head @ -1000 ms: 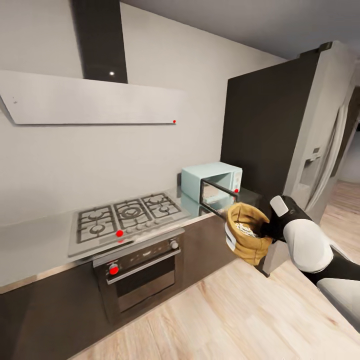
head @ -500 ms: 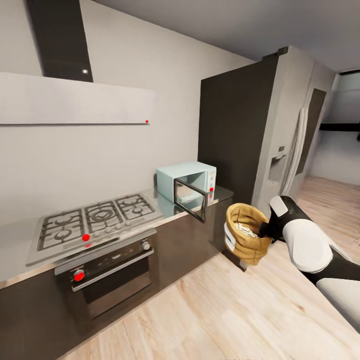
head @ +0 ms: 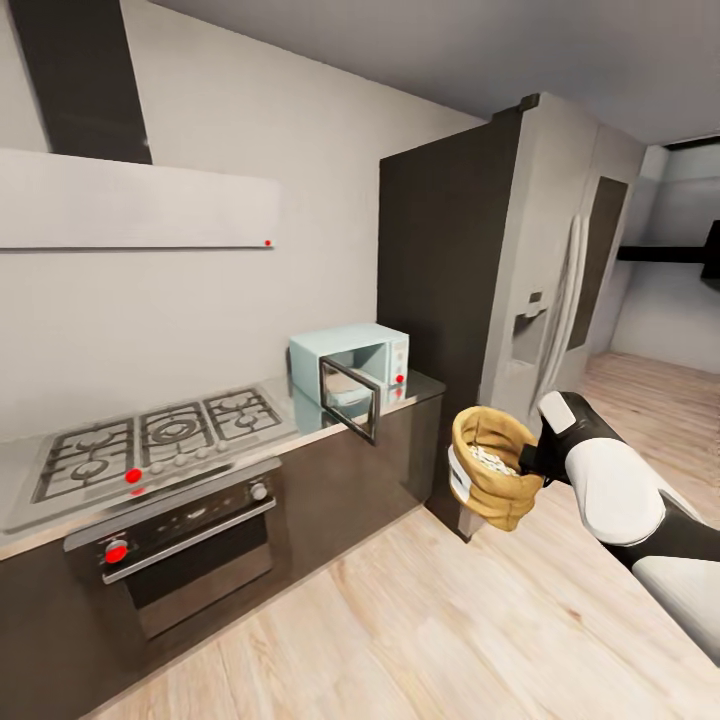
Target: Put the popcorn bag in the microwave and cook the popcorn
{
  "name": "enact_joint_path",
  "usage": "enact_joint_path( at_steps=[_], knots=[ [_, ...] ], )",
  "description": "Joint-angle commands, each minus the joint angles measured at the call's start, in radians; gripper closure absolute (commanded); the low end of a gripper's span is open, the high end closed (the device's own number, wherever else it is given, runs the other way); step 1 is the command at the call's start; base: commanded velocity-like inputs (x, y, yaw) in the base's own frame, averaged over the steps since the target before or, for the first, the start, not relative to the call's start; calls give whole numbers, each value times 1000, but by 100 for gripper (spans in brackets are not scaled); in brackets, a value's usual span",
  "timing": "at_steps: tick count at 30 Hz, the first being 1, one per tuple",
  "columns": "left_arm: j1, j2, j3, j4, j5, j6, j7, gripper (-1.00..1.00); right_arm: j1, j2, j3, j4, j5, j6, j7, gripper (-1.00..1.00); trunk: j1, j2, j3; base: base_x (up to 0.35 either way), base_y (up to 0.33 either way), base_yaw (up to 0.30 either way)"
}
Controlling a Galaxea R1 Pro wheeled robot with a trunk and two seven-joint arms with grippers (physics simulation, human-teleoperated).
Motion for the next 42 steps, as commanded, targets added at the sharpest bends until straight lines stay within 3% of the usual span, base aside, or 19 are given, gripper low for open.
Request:
enact_joint_path(
  at_steps=[1,5,10,14,19,42],
  knots=[
    [1,-1,6,-2,0,1,1,-100,0,0,-5,0,-1,2,-4,100,0,0,0,0,-305,0],
    [1,5,7,-2,0,1,2,-100,0,0,-5,-1,-1,1,-4,100,0,0,0,0,-306,0],
    [1,80,13,-3,0,2,3,-100,0,0,-5,0,-1,2,-4,100,0,0,0,22,-319,0],
    [1,105,32,-2,1,2,4,-100,0,0,-5,0,-1,1,-4,100,0,0,0,166,-319,0],
    [1,107,48,-3,0,2,3,-100,0,0,-5,-1,-1,1,-4,100,0,0,-1,191,-317,132],
    [1,104,47,-2,0,2,2,-100,0,0,-5,0,-1,2,-4,100,0,0,-9,203,-308,237]
  ],
)
